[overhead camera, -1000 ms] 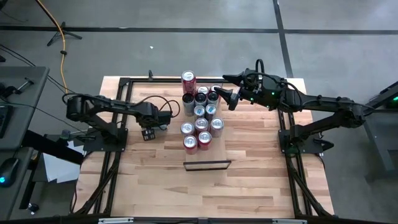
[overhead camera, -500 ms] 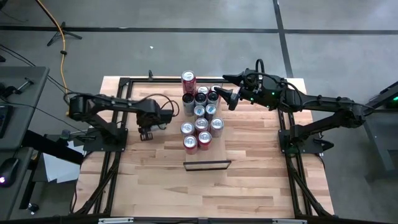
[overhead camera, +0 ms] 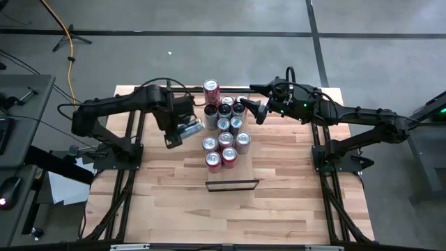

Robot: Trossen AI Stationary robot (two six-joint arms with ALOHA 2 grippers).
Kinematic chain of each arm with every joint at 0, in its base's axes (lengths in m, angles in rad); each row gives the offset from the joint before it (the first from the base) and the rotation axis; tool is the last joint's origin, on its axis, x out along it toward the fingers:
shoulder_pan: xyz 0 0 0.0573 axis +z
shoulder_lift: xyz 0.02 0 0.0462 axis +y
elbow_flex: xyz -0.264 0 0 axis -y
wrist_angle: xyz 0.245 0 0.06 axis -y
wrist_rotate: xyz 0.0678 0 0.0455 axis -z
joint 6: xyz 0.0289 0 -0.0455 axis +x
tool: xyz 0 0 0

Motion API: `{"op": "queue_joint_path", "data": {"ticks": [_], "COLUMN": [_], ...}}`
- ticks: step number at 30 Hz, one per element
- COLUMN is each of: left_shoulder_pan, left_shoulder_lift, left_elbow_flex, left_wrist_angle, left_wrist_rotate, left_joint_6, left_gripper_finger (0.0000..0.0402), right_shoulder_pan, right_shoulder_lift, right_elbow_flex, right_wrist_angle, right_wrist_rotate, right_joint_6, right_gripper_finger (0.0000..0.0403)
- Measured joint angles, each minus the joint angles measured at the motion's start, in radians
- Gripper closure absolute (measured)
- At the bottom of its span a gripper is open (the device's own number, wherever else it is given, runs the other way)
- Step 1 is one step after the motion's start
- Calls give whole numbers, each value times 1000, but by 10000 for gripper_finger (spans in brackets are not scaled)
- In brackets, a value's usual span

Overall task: Place canned beverage on shelf
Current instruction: Put the blue soda can on the shelf aligned with the other blue soda can

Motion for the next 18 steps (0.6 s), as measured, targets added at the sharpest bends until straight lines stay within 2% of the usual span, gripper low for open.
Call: {"op": "queue_joint_path", "data": {"ticks": [2, 4, 9, 11, 15, 18], "left_shoulder_pan": [-9, -18, -49, -63, -92, -121], "left_shoulder_lift": [13, 12, 6, 7, 16, 25], "left_elbow_flex": [49, 83, 169, 199, 207, 206], "left_wrist_angle": [1, 1, 0, 0, -4, 2], "left_wrist_rotate": [1, 1, 34, 33, 0, -41], "left_joint_6": [-11, -31, -42, -37, -12, -17], "left_gripper_finger": [291, 291, 291, 291, 291, 291], "right_shoulder_pan": [0, 0, 0, 1, 1, 0], "right_shoulder_lift": [0, 1, 46, 96, 236, 343], "right_elbow_flex": [0, 0, 14, 75, 288, 454], "right_wrist_angle": [0, 7, 55, -54, -345, -456], "right_wrist_rotate": [-12, -67, -366, -436, -454, -480], "right_joint_6": [12, 24, -1, -32, -184, -294], "right_gripper_finger": [43, 43, 43, 43, 43, 43]}}
